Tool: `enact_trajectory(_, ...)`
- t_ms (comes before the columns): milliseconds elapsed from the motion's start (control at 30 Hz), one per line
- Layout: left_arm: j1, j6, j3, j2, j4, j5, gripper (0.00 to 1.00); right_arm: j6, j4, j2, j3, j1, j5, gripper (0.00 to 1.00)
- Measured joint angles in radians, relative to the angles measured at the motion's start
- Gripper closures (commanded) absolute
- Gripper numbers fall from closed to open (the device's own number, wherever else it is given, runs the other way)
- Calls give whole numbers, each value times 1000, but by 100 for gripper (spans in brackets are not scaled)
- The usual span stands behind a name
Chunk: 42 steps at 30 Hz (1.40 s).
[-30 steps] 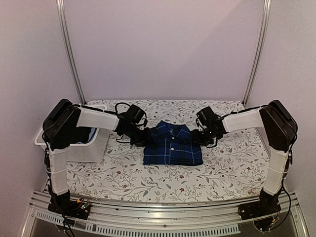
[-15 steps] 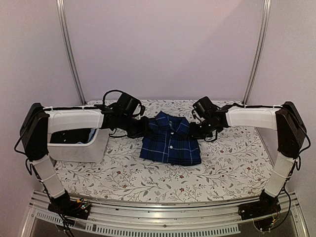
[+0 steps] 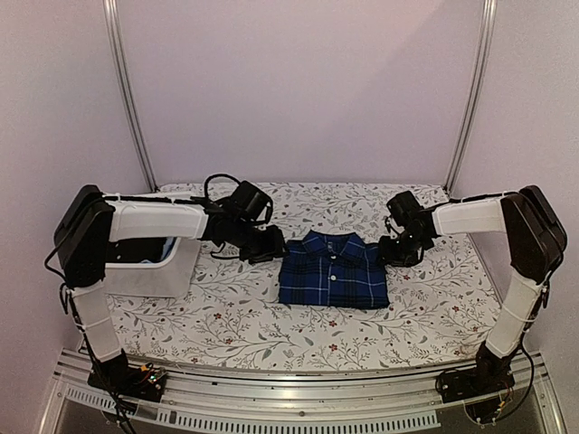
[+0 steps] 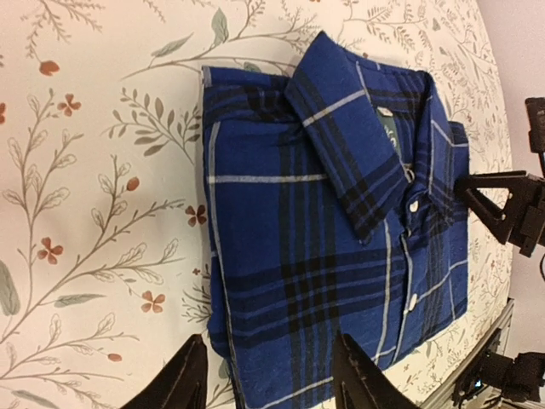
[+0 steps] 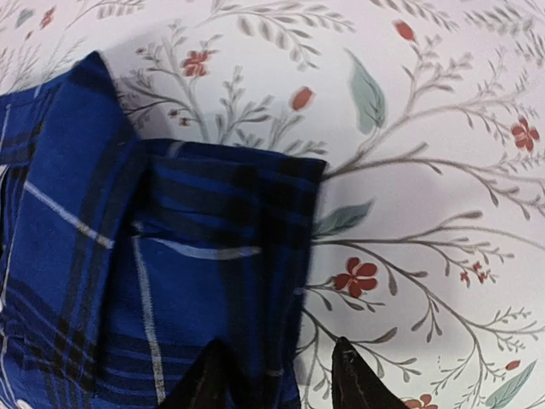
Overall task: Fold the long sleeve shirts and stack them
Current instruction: Adjust the square-folded shirt at the center of the board, then smooth out the square-folded shirt at the center of the board.
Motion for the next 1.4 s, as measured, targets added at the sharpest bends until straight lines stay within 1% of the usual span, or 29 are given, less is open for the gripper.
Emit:
enact_trajectory(100, 23, 23, 35, 10, 3, 0, 62, -2, 0, 3, -9, -16, -3, 43)
enact_trajectory(300, 49, 71, 111, 59, 11, 23, 78, -3, -25, -45, 14, 17, 42, 43)
enact_trajectory(400, 43, 82, 125, 86, 21, 42, 81, 1, -31, -88, 42, 46, 51, 43)
enact_trajectory(600, 5, 82, 126, 143, 50, 86, 82, 27, 6, -100, 93, 167, 33, 46)
enact_trajectory(767, -43, 74, 126, 176, 81, 115, 83, 71, 28, -56, 94, 282, 11, 48)
enact_trajectory(867, -58, 66, 126, 200, 93, 128, 83, 100, 54, -36, 71, 336, 6, 48)
enact_trajectory(933, -65, 59, 126, 213, 95, 135, 83, 124, 75, -35, 26, 364, 3, 48)
enact_trajectory(1100, -68, 50, 122, 220, 109, 138, 83, 179, 150, -37, -109, 380, -8, 48)
enact_trajectory(1233, -69, 45, 117, 220, 114, 138, 83, 214, 199, -77, -162, 380, -8, 48)
enact_trajectory(1400, -68, 44, 117, 220, 112, 134, 82, 234, 182, -120, -179, 380, -3, 47)
